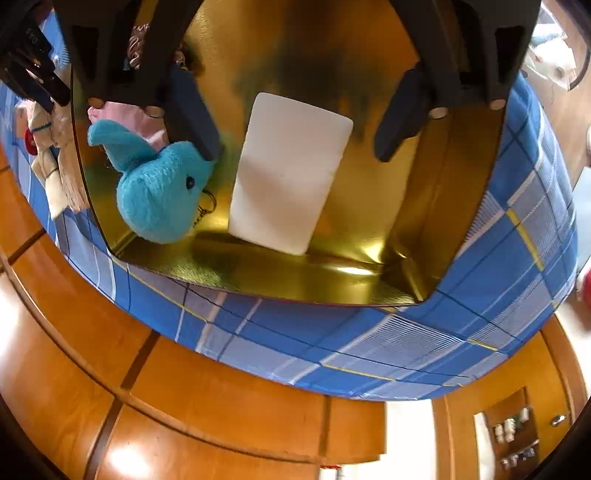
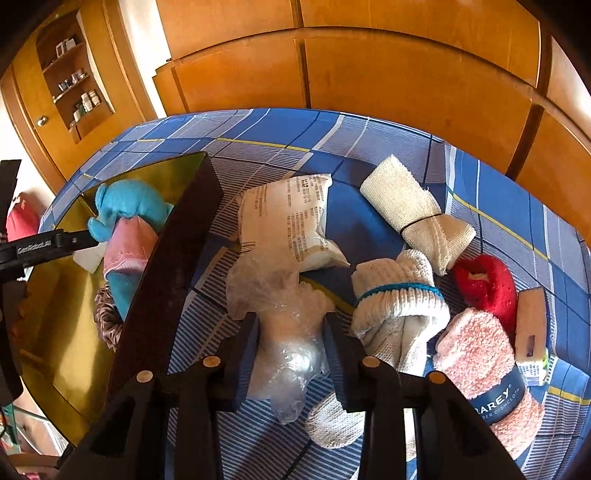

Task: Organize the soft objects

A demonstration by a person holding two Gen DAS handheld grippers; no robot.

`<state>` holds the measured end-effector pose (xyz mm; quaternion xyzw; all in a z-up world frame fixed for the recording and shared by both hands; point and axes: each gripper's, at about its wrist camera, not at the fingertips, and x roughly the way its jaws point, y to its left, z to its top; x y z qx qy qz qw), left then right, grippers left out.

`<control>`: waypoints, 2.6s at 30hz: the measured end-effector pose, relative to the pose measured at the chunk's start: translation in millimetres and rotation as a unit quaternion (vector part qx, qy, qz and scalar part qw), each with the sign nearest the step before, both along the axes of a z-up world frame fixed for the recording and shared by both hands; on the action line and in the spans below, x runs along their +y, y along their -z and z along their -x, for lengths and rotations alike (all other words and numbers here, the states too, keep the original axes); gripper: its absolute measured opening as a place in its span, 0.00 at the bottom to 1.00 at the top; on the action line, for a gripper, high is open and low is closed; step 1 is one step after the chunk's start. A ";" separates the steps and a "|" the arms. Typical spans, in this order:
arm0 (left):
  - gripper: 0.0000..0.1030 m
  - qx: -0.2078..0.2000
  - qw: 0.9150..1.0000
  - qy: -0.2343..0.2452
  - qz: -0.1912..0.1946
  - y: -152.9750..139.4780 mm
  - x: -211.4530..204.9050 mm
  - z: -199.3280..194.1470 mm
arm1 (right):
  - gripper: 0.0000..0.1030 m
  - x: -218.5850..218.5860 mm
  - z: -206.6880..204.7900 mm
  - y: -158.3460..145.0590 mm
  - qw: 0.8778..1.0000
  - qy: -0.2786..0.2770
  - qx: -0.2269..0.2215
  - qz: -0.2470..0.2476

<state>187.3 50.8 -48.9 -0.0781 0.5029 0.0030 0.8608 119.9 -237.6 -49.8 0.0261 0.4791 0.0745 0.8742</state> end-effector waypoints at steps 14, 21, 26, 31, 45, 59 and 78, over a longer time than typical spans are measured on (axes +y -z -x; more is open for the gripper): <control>0.86 -0.075 0.997 -0.003 -0.011 -41.8 10.3 61.1 | 0.35 8.3 -2.1 4.2 1.000 -0.009 0.012 0.027; 0.86 -0.119 0.992 -0.009 -0.026 -61.8 12.5 104.9 | 0.30 17.4 4.3 3.1 0.999 -0.008 -0.005 0.053; 0.86 -0.136 0.990 -0.011 -0.038 -70.0 16.0 124.1 | 0.29 19.8 6.4 2.9 0.998 -0.002 -0.014 0.061; 0.86 -0.139 0.989 -0.012 -0.044 -71.4 19.1 137.7 | 0.29 18.5 7.9 3.3 0.998 -0.002 -0.016 0.057; 0.86 -0.153 0.987 -0.010 -0.049 -77.3 20.8 156.5 | 0.28 23.0 12.8 -1.1 0.998 0.013 -0.016 0.065; 0.86 -0.145 0.988 -0.014 -0.045 -73.3 25.9 160.6 | 0.28 34.7 30.0 -52.0 0.997 0.004 -0.067 0.024; 0.86 -0.139 0.988 -0.054 -0.037 -66.4 57.3 159.1 | 0.28 188.5 6.7 -51.1 0.986 -0.157 -0.006 -0.051</control>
